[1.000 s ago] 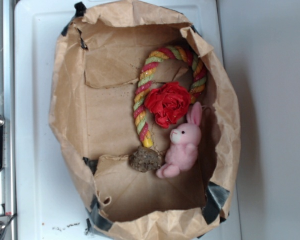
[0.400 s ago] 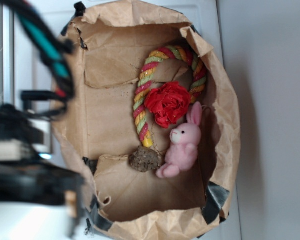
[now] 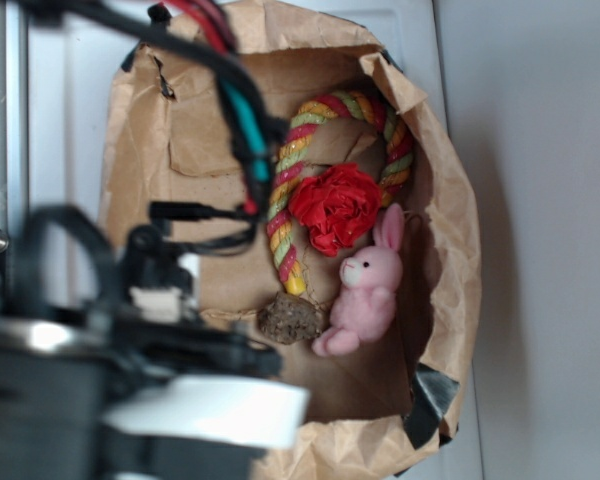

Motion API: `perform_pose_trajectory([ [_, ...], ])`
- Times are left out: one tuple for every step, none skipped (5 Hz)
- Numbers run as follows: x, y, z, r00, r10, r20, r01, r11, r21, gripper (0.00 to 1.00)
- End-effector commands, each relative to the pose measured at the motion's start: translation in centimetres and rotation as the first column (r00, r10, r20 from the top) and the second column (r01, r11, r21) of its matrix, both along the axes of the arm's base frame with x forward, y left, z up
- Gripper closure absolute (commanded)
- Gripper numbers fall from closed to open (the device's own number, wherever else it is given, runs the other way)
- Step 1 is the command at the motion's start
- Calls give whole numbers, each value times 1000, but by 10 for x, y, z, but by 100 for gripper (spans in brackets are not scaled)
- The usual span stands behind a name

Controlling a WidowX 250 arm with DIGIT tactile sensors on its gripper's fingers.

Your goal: Grab the rock.

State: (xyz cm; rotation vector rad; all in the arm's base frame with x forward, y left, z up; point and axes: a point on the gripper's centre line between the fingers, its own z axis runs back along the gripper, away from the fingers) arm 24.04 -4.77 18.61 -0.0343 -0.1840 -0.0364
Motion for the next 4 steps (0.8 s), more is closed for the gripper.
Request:
perform_pose_trajectory([
  [31,7,-7,996,59,61,-62,998,34,0],
  [44,-3,-20,996,46,71,-50,997,57,0],
  [53,-6,-28,996,43,74,-48,996,73,0],
  [56,2,-36,996,45,83,-53,994,96,0],
])
